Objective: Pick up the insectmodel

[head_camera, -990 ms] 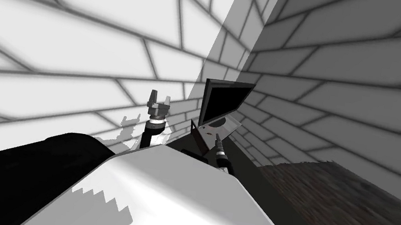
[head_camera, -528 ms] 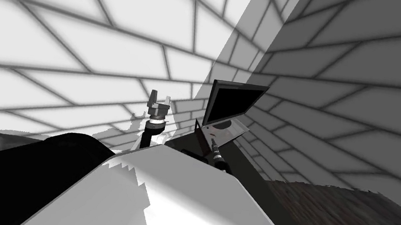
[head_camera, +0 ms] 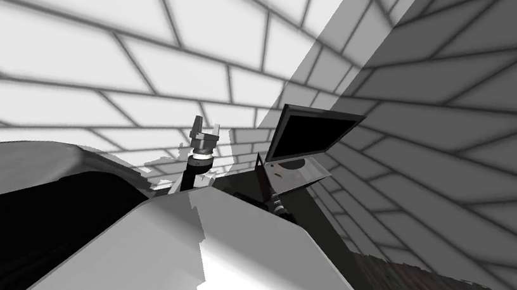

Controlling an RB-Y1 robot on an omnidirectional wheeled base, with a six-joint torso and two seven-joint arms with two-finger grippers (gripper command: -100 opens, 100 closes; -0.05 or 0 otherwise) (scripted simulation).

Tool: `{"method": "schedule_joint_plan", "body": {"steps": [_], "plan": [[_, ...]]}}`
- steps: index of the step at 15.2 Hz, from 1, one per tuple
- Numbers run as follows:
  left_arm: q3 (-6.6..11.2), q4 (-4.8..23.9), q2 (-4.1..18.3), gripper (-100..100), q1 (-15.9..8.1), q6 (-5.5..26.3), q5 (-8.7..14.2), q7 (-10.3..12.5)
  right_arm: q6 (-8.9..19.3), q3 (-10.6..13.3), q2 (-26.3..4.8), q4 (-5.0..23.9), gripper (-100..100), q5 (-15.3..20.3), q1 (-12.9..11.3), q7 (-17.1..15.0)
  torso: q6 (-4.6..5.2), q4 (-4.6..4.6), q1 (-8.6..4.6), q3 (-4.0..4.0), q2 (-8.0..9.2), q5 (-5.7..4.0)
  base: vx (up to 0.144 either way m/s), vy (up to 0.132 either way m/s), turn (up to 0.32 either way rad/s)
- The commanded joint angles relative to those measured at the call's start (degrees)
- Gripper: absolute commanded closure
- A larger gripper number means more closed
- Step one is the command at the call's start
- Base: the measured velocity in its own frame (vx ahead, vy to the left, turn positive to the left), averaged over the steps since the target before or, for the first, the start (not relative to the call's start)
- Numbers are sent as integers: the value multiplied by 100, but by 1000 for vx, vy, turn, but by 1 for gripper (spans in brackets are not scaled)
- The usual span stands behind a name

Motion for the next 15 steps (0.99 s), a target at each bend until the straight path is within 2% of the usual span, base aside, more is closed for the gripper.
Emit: {"method": "schedule_joint_plan", "body": {"steps": [1,2,3,4,6,7,9,11,12,15], "plan": [[0,0,0,0,0,0,0,0,41,167,-1,185,-100,-286,-3,286,0,0,0,0,0,0,-76,-53,300],[1,0,0,0,1,0,0,0,41,167,-1,185,-100,-343,-3,330,4,1,-2,2,3,-3,-31,-27,84],[1,0,0,0,2,0,0,0,241,411,-227,409,-100,-514,-99,512,7,0,3,-1,-5,-1,-52,-25,298],[0,0,0,0,1,0,0,0,241,492,-227,520,-100,-645,-99,616,1,0,3,-2,-5,0,-94,-60,384],[1,0,0,0,1,0,0,0,241,508,-227,537,-100,-897,-99,816,4,1,-6,3,3,-3,-51,-41,215],[1,0,0,0,2,0,0,0,443,793,-450,812,-100,-1038,-198,946,6,1,0,-2,-6,-2,-62,-38,270],[0,0,0,0,0,0,0,0,443,854,-450,894,-100,-1287,-198,1202,1,1,-6,3,3,-2,-75,-42,350],[1,0,0,0,2,0,0,0,443,854,-450,894,-100,-1461,-198,1312,7,0,2,-4,-10,-2,-14,-12,62],[1,0,0,0,2,0,0,0,648,1079,-669,1144,-100,-1625,-300,1547,7,-2,7,-9,-19,0,-53,-19,257],[1,0,0,0,1,0,0,0,648,1202,-669,1254,-100,-2025,-300,1814,2,-1,1,-4,-10,-2,-47,-23,317]]}}
